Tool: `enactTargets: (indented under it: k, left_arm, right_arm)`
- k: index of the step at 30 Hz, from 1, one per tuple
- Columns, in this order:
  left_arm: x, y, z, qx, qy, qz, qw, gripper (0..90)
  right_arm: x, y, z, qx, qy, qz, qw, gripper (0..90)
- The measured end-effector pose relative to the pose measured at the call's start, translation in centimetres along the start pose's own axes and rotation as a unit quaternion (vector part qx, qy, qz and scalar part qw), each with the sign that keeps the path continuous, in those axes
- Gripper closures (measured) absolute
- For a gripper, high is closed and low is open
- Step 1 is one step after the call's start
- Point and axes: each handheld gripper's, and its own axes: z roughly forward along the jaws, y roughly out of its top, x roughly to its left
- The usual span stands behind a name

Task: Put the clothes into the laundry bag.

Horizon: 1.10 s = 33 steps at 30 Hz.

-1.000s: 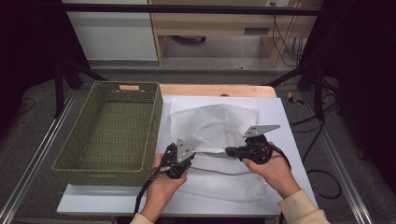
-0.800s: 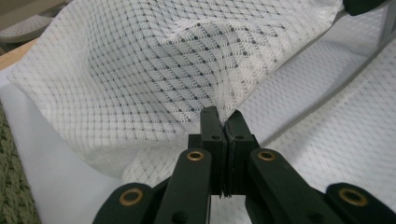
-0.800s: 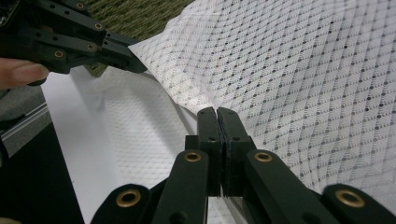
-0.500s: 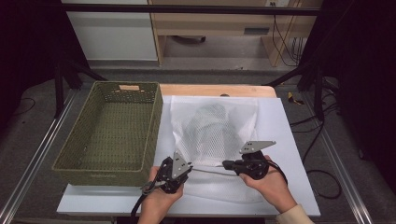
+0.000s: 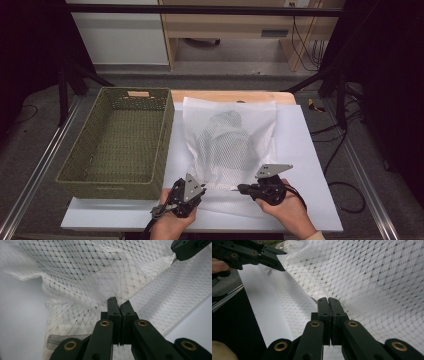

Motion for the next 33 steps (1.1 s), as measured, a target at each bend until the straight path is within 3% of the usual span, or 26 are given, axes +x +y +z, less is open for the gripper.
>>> enactTargets:
  k: [13, 25, 33]
  left_arm:
    - [-2.1, 0.3, 0.8, 0.009, -0.024, 0.008, 0.9996, 88.9]
    - [-3.1, 0.5, 1.0, 0.005, -0.036, 0.004, 0.9993, 88.9]
    - [-2.8, 0.5, 0.5, 0.003, -0.036, 0.002, 0.9994, 88.9]
  right_arm:
    - [-1.3, -0.9, -1.3, 0.002, -0.012, 0.015, 0.9998, 89.4]
    - [-1.9, -0.9, -2.1, 0.002, -0.021, 0.01, 0.9997, 89.4]
    - [-1.3, -1.1, -2.3, 0.005, -0.021, 0.002, 0.9998, 89.4]
